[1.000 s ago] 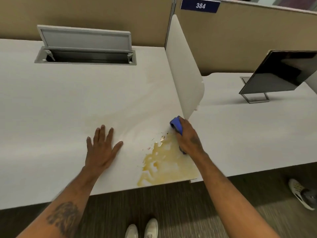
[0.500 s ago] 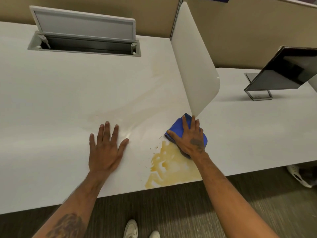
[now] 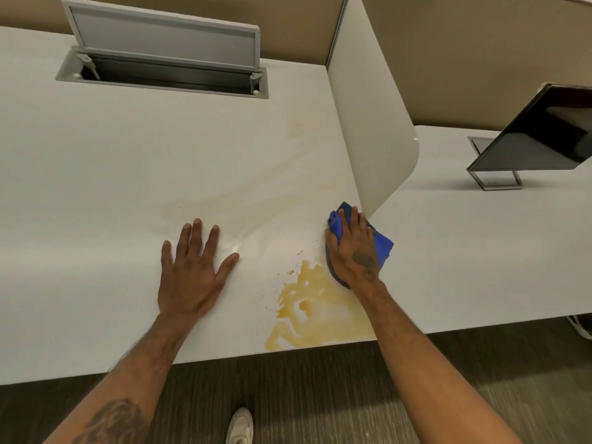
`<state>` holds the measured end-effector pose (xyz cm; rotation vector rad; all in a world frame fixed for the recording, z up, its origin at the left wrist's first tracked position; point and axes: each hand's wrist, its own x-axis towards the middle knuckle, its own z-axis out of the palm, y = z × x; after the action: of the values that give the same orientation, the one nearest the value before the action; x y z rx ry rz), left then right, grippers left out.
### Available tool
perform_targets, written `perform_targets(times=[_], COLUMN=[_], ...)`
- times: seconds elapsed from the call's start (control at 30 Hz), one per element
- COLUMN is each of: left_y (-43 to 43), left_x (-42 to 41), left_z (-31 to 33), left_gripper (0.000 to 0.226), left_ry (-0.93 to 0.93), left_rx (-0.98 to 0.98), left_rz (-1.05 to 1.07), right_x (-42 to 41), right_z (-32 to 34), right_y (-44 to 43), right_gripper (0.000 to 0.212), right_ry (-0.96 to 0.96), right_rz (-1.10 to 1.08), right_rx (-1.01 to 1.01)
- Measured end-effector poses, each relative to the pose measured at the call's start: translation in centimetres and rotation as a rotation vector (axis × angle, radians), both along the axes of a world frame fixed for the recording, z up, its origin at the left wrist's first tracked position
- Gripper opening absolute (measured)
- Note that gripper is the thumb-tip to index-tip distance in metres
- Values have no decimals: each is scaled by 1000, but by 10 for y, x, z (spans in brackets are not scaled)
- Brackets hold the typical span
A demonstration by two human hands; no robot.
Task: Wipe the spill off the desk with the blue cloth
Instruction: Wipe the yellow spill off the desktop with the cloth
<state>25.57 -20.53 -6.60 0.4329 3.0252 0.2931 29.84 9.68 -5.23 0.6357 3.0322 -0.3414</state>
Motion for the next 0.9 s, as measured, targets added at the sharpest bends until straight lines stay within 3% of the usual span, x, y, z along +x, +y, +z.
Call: perform_targets(times=[0.2,0.43,0.67,0.73,0.9], left_y=[-2,-1,-1,-2,0], left_x=[-1,-1,-1,-1,0], left_z=[-2,-1,-2,-1,1], left_gripper=[78,78,76,77,77], left_ry=[5,5,10,5,4], left_rx=[23,11,36,38,32], left_rz=[0,4,-2,-1,5], right_x=[36,0,33,49,15], right_z=[0,1,-2,-3,-4], right_y=[-2,-11,-31,-19,-7], right_gripper=[60,62,61,64,63], right_ry=[-14,10,-38,-4,-14], right_rz=[311,-82,388,317,-126], right_rx=[-11,-10,-37,-21,-17])
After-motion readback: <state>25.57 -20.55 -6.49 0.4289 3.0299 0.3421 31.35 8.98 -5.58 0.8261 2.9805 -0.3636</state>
